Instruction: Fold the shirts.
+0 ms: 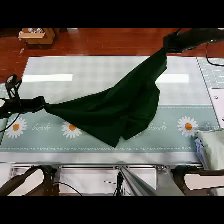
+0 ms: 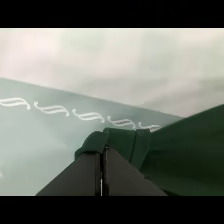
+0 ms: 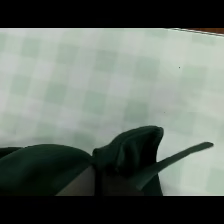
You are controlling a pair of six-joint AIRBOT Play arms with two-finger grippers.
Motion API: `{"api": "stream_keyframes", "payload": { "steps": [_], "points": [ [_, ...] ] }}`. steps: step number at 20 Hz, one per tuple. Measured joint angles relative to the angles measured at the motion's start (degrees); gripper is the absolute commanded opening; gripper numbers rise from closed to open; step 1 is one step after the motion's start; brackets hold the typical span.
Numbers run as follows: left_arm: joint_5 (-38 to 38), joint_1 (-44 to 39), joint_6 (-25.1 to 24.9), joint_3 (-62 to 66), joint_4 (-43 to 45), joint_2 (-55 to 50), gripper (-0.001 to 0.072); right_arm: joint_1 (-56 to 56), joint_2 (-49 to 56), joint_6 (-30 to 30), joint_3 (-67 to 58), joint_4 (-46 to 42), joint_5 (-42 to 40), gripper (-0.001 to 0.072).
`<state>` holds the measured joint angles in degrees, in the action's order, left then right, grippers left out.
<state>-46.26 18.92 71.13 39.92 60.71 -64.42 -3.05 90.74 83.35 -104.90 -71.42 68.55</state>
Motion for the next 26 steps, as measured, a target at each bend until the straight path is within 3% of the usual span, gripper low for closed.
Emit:
{"api": "stream_keyframes", "payload": {
  "steps": [2,3,5,10,15,18,19,20,26],
  "points": [
    [0.11,0.09,-0.02,0.24,-0.11,-1.60,0.0458,0.00,0.81,-0.02,-0.02,0.52,-0.66,0.0026],
    [-0.55,0.37,-0.02,0.90,-0.20,-1.95,0.0558,0.00,1.11,-0.11,-0.02,0.61,-0.79,0.0026],
    [-4.17,2.01,0.02,3.96,-0.24,-2.21,0.0563,0.00,1.40,-0.20,-0.02,0.83,-0.76,0.0026],
    [-22.64,7.34,3.02,11.78,-1.55,0.07,0.0564,0.00,1.73,-0.94,-0.02,0.94,0.98,0.0026],
    [-33.70,0.20,6.05,4.92,-7.96,3.85,0.0565,0.00,1.73,-1.51,-0.02,0.85,2.16,0.0026],
    [-32.65,-9.31,8.55,-1.16,-10.23,4.55,0.0568,0.00,1.73,-2.40,-0.02,0.37,3.48,0.0026],
    [-31.36,-12.81,9.44,-2.80,-10.84,4.70,0.0652,0.00,1.73,-2.62,-0.02,-0.07,4.15,0.0026],
    [-29.20,-15.82,10.49,-4.07,-11.15,4.76,0.0689,0.00,1.73,-2.86,-0.02,-0.48,4.74,0.0026],
    [-19.02,-28.04,14.91,-7.28,-12.76,1.14,0.0689,0.00,0.90,-3.96,-0.02,-3.54,6.67,0.0026]
  ]
}}
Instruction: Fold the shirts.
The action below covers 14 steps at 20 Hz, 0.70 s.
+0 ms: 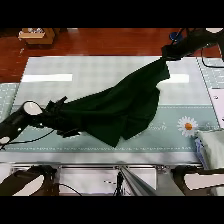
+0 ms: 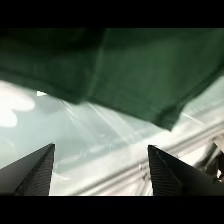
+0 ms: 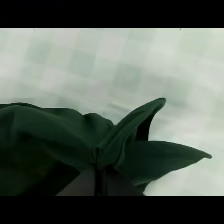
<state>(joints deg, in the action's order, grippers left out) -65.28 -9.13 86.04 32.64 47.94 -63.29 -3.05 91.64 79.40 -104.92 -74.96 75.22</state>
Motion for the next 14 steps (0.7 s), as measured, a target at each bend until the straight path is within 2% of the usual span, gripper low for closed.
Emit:
{"api": "stream_keyframes", "payload": {
  "steps": [8,9,12,13,14],
  "points": [
    [6.58,-3.93,1.42,-0.46,-2.73,-7.32,0.0675,0.00,-1.05,-0.55,0.00,-1.84,0.79,0.0026],
    [8.85,-4.28,1.51,-0.46,-3.82,-8.00,0.0579,0.00,-1.07,-0.57,0.00,-1.97,0.90,0.0026],
    [17.70,-4.76,1.64,-0.48,-4.42,-9.11,0.0183,0.00,-1.14,-0.59,0.00,-2.08,1.66,0.0026],
    [20.15,-4.85,1.68,-0.48,-4.37,-9.31,0.0098,0.00,-1.16,-0.61,0.00,-2.05,1.79,0.0026],
    [21.68,-4.87,1.75,-0.50,-4.33,-9.44,0.0084,0.00,-1.18,-0.61,0.00,-2.10,1.99,0.0026]
  ]
}}
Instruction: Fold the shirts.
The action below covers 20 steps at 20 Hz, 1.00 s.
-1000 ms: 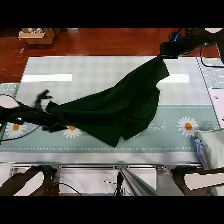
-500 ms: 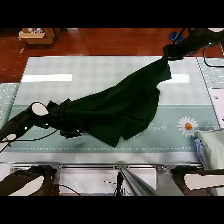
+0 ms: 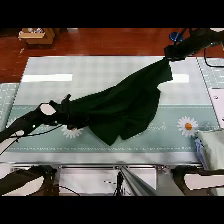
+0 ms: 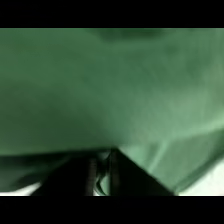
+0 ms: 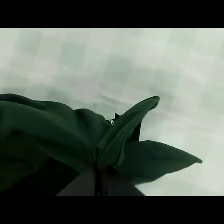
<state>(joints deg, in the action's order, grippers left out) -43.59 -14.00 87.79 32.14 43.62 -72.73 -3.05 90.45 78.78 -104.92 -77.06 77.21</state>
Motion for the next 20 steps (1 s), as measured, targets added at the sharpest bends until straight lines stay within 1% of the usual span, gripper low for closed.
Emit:
{"api": "stream_keyframes", "payload": {
  "steps": [1,4,6,7,9,13,16,20],
  "points": [
    [1.01,0.00,0.11,0.00,-0.22,-0.13,0.0024,0.00,-0.02,0.00,0.00,-0.02,0.11,0.0026],
    [1.62,0.39,-1.46,0.55,-0.59,0.04,0.0023,0.00,-0.37,0.00,0.00,-0.02,0.28,0.0026],
    [-1.31,0.63,-4.70,2.01,0.07,1.38,0.0023,0.00,-0.87,-0.02,0.00,-0.28,0.33,0.0026],
    [-2.47,0.74,-5.86,3.41,-1.46,2.84,0.0023,0.00,-1.16,-0.04,0.00,-0.74,0.39,0.0026],
    [-6.25,0.81,-8.02,7.21,-3.32,7.32,0.0023,0.00,-2.16,-0.04,0.00,-1.57,0.37,0.0026],
    [-9.07,3.69,-9.81,19.15,-5.55,20.11,0.0023,0.00,-5.79,-0.07,0.00,-3.37,0.44,0.0026],
    [-9.92,11.32,-10.23,28.50,-6.03,28.74,0.0023,0.00,-10.49,-0.04,0.00,-4.07,0.39,0.0026],
    [-12.24,27.67,-10.16,38.73,-6.40,36.61,0.0023,0.00,-19.67,0.09,0.00,-4.68,-1.09,0.0026]
  ]
}}
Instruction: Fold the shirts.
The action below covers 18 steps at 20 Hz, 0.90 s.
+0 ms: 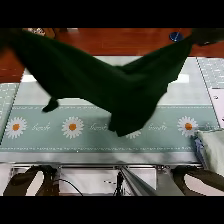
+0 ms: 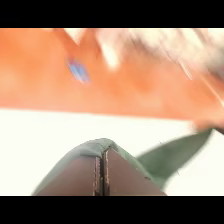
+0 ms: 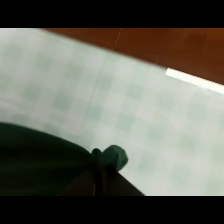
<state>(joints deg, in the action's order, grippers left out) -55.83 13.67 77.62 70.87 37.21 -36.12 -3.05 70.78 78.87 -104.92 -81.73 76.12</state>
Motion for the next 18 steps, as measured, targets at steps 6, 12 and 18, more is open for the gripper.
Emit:
{"api": "stream_keyframes", "payload": {
  "steps": [6,12,18],
  "points": [
    [-4.44,15.47,2.12,11.02,-1.88,6.25,0.0023,0.00,-17.55,1.77,-0.48,-3.28,-5.16,0.0025],
    [-12.26,17.77,6.95,26.27,-7.17,8.24,0.0023,0.00,-30.34,5.57,-6.05,-8.33,-7.10,0.0025],
    [-23.12,15.43,15.89,35.26,-6.73,8.44,0.0022,0.00,-34.27,7.08,-11.93,-14.80,-3.96,0.0025]
  ]
}}
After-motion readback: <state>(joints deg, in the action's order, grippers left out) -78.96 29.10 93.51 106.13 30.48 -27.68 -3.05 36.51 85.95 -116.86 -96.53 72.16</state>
